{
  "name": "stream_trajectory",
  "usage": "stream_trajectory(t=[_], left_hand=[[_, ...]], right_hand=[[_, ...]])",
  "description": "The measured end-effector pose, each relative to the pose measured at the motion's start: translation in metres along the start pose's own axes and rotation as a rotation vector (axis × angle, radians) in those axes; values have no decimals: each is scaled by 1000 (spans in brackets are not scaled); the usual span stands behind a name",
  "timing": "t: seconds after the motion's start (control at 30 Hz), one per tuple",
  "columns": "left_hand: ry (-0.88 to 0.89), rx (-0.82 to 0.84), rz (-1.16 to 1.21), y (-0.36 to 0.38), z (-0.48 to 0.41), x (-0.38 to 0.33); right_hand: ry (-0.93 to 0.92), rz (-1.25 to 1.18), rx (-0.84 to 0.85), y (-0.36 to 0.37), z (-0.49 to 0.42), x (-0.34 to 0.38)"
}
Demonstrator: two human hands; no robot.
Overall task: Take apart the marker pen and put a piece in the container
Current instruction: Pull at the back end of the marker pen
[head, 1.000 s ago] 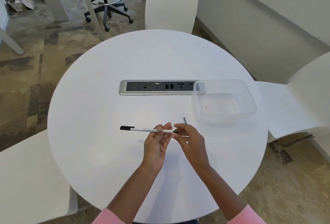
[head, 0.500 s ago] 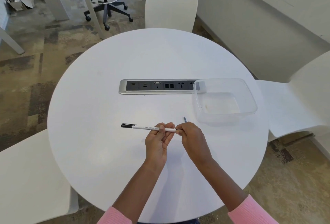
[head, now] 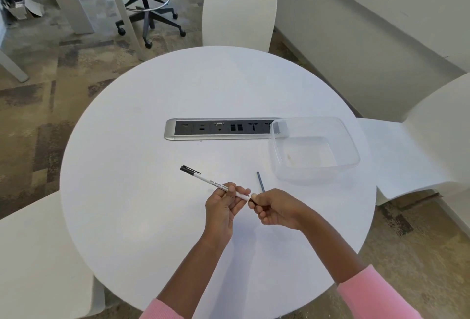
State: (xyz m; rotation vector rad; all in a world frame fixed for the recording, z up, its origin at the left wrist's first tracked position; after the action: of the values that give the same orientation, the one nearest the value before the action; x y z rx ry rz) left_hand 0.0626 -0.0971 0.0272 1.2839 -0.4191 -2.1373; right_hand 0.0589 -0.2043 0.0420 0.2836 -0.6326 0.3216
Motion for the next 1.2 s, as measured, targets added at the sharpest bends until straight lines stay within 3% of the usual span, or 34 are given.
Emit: stream_trajectory(t=[0.2,0.33,0.5,0.7,0.93,1.2], left_hand=[[26,-26,47,-9,-8,-16],[29,-26,76,-8,-8,-16],[26,-23,93,-7,-8,-14],[6,-25,85,-9,-7,-9],[-12,-45,99,-13,-6,-9],[-29,-49,64,-14,-5,-10]], right_hand=[[-461,471,-441,-8,10,24],[-692,745,-588,7,24,37],[-816,1024,-715,18,35,49],[-776,1120,-692,22,28,45],[-690,891,-509,17,15,41],[-364,212,-227,6,-3,17]])
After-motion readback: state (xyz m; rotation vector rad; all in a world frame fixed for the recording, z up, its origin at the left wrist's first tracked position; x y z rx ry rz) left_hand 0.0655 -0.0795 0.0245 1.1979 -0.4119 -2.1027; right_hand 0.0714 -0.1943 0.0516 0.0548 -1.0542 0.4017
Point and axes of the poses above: each hand's wrist, its own z-axis away from the middle knuckle, its own y-axis out of the palm, x = y × z, the point moved 9 cm from there along -z, towards the middle knuckle, and after that the axes turned 2 degrees about x, right-handed, at the moved point
